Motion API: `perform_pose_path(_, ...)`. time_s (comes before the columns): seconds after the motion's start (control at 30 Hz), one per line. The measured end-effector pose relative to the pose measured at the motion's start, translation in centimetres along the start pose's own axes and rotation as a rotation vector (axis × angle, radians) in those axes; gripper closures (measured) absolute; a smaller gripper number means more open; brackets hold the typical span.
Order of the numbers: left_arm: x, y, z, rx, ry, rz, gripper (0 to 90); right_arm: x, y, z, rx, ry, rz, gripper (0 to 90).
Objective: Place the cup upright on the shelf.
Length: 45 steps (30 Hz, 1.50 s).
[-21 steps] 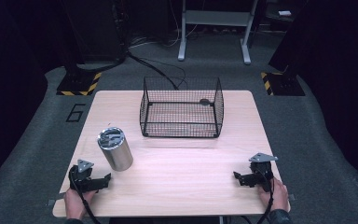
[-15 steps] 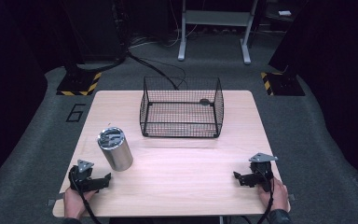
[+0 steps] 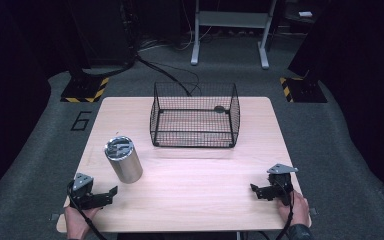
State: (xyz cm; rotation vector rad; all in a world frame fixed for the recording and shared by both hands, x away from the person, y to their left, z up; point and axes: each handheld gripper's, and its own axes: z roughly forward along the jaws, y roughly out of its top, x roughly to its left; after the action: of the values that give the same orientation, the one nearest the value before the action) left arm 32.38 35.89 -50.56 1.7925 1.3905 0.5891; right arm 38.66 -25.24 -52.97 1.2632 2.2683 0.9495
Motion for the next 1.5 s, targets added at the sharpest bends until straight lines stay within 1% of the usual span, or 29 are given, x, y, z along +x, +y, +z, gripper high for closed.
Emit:
perform_pose_path(0.03,-0.5,0.5,-0.4,-0.013,-0.017,0.012,0.0,0.0,0.0,0.0,0.000,0.000,0.001,0.0)
perform_pose_path(0.07,-0.5,0.5,-0.4,-0.013,-0.017,0.012,0.0,0.0,0.0,0.0,0.000,0.000,0.001,0.0)
perform_pose_path(0.1,-1.0,0.9,-0.8,-0.032,-0.031,0.021,0.0,0.0,0.0,0.0,0.000,0.000,0.001,0.0)
perform_pose_path(0.13,-1.0,0.9,-0.8,-0.032,-0.031,0.021,0.0,0.0,0.0,0.0,0.000,0.000,0.001,0.0)
perform_pose_path(0.17,-1.3,1.2,-0.9,-0.053,-0.040,0.008,0.0,0.0,0.0,0.0,0.000,0.000,0.001,0.0)
perform_pose_path(0.3,-1.8,2.2,-1.0,-0.098,-0.065,0.000,0.0,0.0,0.0,0.0,0.000,0.000,0.002,0.0)
perform_pose_path(0.33,-1.9,2.5,-0.9,-0.113,-0.063,-0.006,0.0,0.0,0.0,0.0,0.000,0.000,0.001,0.0)
perform_pose_path(0.37,-2.0,2.8,-0.9,-0.109,-0.066,-0.004,0.0,0.0,0.0,0.0,0.000,0.000,0.001,0.0)
perform_pose_path(0.47,-2.4,3.4,-0.7,-0.129,-0.072,-0.009,0.0,0.0,0.0,0.0,0.000,0.000,0.002,0.0)
perform_pose_path(0.57,-2.9,3.9,-0.6,-0.153,-0.067,-0.005,0.0,0.0,0.0,0.0,0.000,0.000,0.001,0.0)
perform_pose_path(0.6,-3.1,4.2,-0.5,-0.174,-0.057,-0.013,0.0,0.0,0.0,0.0,0.000,0.000,0.001,0.0)
perform_pose_path(0.67,-3.1,4.5,-0.5,-0.173,-0.054,-0.014,0.0,0.0,0.0,0.0,0.000,0.000,0.001,0.0)
perform_pose_path(0.73,-3.1,4.9,-0.3,-0.190,-0.043,-0.029,0.0,0.0,0.0,0.0,0.000,0.000,0.001,0.0)
perform_pose_path(0.77,-3.2,5.2,-0.3,-0.185,-0.037,-0.029,0.0,0.0,0.0,0.0,0.000,0.000,0.001,0.0)
perform_pose_path(0.8,-3.3,5.4,-0.2,-0.197,-0.032,-0.032,0.0,0.0,0.0,0.0,0.000,0.000,0.001,0.0)
perform_pose_path(0.9,-3.6,6.2,0.1,-0.206,-0.028,-0.027,0.0,0.0,0.0,0.0,0.000,0.000,0.001,0.0)
perform_pose_path(1.0,-3.8,6.5,0.3,-0.210,-0.027,-0.028,0.0,0.0,0.0,0.0,0.000,0.000,0.001,0.0)
perform_pose_path(1.07,-3.9,6.7,0.6,-0.216,-0.019,-0.029,0.0,0.0,0.0,0.0,-0.001,0.000,0.001,0.0)
perform_pose_path(1.1,-4.1,6.9,0.8,-0.221,0.007,-0.021,0.0,0.0,0.0,0.0,-0.001,0.000,0.001,0.0)
perform_pose_path(1.23,-4.3,7.2,1.2,-0.224,0.019,-0.016,0.0,0.0,0.0,0.0,0.000,0.000,0.000,0.0)
perform_pose_path(1.43,-4.6,7.4,1.9,-0.245,0.026,-0.038,0.1,0.0,0.0,0.0,-0.001,0.000,0.001,0.0)
perform_pose_path(1.5,-4.6,7.5,2.1,-0.247,0.021,-0.050,0.2,0.0,0.0,0.0,0.000,0.000,0.001,0.0)
